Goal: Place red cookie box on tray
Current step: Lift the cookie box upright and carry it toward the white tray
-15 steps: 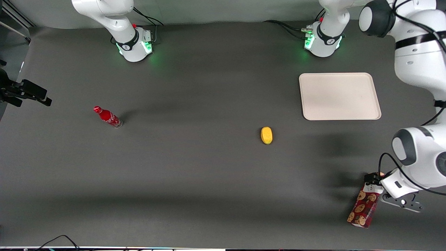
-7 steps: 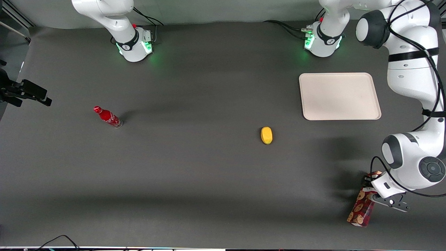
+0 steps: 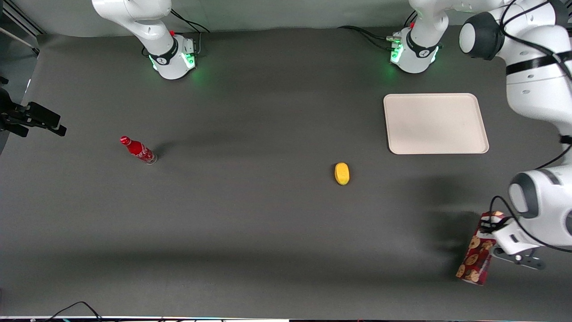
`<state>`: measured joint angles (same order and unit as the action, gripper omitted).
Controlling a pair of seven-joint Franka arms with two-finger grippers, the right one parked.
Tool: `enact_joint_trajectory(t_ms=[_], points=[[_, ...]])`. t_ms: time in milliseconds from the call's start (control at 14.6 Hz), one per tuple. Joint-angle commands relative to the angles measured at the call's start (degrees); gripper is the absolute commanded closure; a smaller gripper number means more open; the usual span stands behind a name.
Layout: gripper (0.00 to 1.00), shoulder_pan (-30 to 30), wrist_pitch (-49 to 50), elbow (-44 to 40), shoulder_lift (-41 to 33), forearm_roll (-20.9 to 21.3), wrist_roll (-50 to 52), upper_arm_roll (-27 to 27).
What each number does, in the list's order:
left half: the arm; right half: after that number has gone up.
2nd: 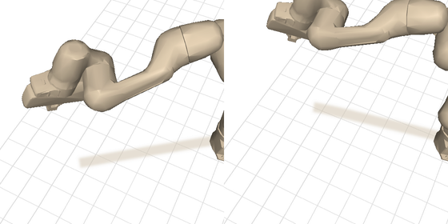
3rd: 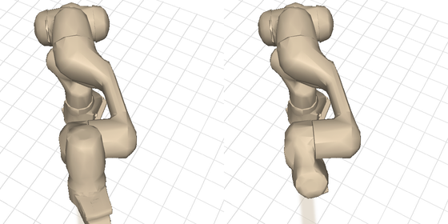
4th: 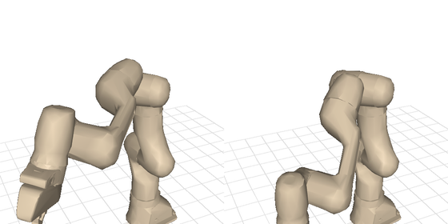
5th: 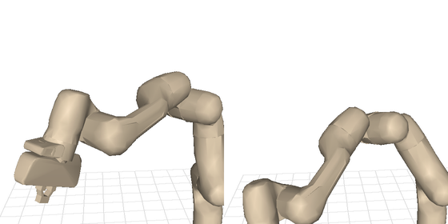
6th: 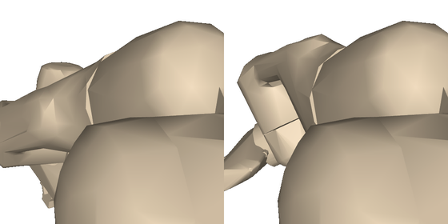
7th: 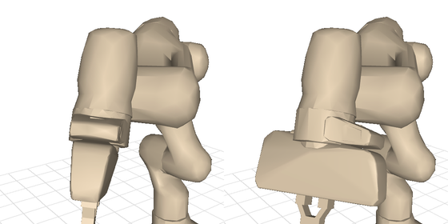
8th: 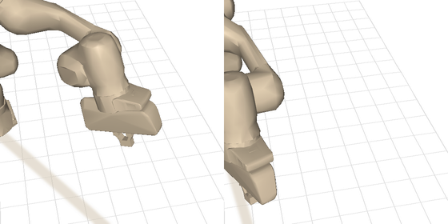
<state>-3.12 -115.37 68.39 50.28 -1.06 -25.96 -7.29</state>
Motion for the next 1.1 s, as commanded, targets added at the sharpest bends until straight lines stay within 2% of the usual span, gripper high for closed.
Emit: enact_joint_trajectory(t_ms=[0,69,343,618,686,824,1029], points=[[1.00,0.65,17.86,-9.74,-3.08,-5.43,2.21,-5.16],[1.00,1.09,21.29,-11.07,-4.13,-5.70,4.58,-6.66],[1.00,1.18,30.36,-10.74,-14.13,-5.53,17.32,-7.21],[1.00,1.18,45.12,-8.81,-23.18,-3.26,18.14,-10.10],[1.00,1.36,46.28,-5.41,-26.86,-1.77,17.62,-10.28],[1.00,1.79,44.55,6.87,-36.78,2.97,17.44,-9.85],[1.00,1.71,37.79,25.59,-49.19,5.18,17.43,-10.11]])
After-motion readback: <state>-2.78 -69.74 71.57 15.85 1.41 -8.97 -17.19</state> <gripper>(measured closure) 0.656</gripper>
